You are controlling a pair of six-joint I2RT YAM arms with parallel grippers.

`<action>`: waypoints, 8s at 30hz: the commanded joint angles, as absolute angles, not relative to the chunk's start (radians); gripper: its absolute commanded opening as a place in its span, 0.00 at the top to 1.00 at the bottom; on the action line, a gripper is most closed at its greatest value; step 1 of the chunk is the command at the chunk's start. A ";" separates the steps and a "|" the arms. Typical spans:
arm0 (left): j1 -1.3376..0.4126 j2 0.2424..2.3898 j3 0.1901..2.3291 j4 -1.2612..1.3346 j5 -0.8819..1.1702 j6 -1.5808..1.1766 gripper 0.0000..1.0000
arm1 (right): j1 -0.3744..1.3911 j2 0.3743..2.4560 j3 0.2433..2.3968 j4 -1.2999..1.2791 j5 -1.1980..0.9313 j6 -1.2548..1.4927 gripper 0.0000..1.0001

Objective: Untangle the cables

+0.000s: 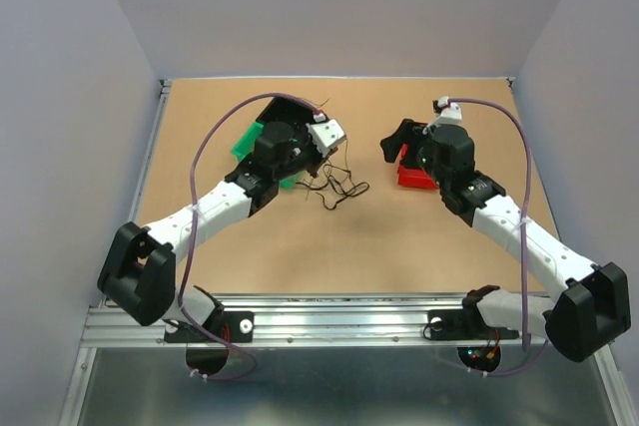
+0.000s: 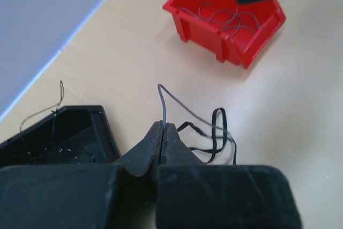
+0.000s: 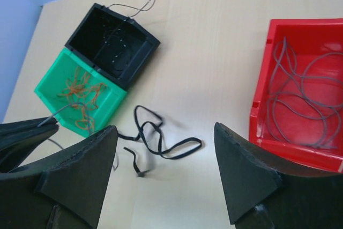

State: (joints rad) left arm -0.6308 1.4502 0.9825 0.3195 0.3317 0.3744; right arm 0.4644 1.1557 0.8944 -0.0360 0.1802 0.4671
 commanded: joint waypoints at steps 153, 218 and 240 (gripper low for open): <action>-0.468 1.212 0.767 0.632 0.479 0.229 0.01 | 0.258 1.677 1.273 -0.331 0.324 0.482 0.49; -0.718 1.980 1.319 -0.172 0.170 0.523 1.00 | 0.307 1.411 1.104 -0.206 0.238 0.474 0.45; -0.463 1.716 1.429 0.094 0.267 0.377 1.00 | 0.307 1.394 1.080 -0.172 0.247 0.476 0.46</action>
State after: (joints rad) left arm -0.5095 1.7248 1.3300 0.0227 0.2379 0.4049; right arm 0.3019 1.4334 1.1038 -0.2230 0.2428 0.4759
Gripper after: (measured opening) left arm 0.026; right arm 0.546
